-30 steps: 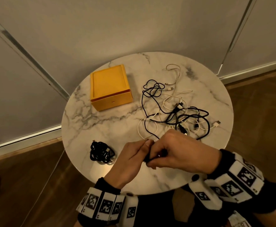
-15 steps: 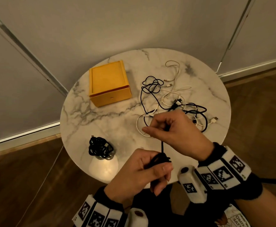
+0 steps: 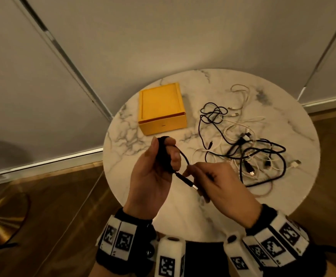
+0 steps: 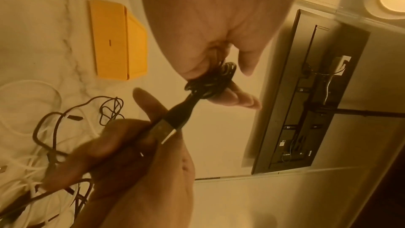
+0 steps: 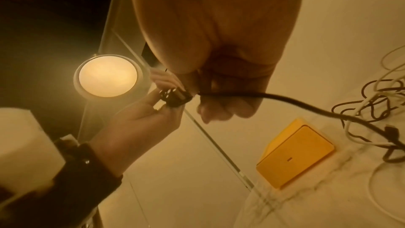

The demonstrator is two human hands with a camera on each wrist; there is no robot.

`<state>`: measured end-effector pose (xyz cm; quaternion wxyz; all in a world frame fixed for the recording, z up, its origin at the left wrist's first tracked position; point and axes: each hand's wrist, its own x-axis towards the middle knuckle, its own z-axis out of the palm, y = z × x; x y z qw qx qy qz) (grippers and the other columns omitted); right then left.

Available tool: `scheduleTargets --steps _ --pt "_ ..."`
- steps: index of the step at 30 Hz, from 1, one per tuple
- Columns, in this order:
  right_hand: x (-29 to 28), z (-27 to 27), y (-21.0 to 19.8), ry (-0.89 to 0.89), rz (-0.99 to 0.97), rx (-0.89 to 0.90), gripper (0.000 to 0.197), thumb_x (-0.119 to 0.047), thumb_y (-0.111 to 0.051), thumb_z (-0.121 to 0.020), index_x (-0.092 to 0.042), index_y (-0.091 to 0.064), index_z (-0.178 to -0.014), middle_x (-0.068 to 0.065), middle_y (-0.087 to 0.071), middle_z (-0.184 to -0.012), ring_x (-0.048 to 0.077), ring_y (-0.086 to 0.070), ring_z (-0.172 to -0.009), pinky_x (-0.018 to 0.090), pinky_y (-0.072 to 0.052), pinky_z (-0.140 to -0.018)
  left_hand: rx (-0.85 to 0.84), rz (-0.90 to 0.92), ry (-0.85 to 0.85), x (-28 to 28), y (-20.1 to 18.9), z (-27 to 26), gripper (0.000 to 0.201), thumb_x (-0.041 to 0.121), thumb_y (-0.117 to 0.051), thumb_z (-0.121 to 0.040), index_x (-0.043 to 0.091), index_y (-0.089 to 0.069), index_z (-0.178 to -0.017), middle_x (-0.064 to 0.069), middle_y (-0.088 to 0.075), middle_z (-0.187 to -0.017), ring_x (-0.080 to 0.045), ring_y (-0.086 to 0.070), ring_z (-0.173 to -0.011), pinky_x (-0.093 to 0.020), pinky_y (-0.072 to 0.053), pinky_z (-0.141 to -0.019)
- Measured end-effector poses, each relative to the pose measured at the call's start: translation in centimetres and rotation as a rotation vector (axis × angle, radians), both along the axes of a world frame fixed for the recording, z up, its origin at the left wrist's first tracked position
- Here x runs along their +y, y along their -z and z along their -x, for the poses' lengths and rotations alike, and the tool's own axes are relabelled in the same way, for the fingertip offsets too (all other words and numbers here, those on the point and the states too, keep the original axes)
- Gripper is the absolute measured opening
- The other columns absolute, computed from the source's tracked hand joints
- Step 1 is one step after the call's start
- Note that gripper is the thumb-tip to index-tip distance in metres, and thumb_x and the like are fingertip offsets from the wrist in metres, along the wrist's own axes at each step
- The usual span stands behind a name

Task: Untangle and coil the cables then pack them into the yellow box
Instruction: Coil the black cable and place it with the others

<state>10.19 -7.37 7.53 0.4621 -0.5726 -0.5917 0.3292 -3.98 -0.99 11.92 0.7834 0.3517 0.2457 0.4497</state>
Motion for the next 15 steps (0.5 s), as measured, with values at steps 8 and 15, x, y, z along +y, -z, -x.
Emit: scheduleTargets --steps 8,15 --pt "0.3 0.4 0.6 -0.176 0.097 -0.174 0.021 -0.018 -0.047 -0.1 -0.018 -0.064 -0.111 -0.003 -0.068 -0.064 0.005 -0.061 -0.055 0.013 -0.044 -0.061 -0.137 0.012 -0.045 1.5 0.9 0.1 0.035 0.019 -0.063 -0.085 0.001 -0.064 -0.115 -0.009 -0.067 -0.096 -0.015 -0.063 -0.084 -0.02 -0.054 -0.079" --pt "0.1 1.9 0.1 -0.312 0.046 -0.214 0.021 -0.019 -0.051 -0.096 -0.012 -0.071 -0.099 -0.004 -0.075 -0.084 0.007 -0.068 -0.075 0.031 -0.051 -0.076 -0.151 0.067 -0.312 2.4 0.3 -1.0 0.034 0.014 -0.05 -0.085 0.0 -0.055 -0.115 -0.007 -0.063 -0.092 -0.012 -0.061 -0.075 -0.019 -0.053 -0.074"
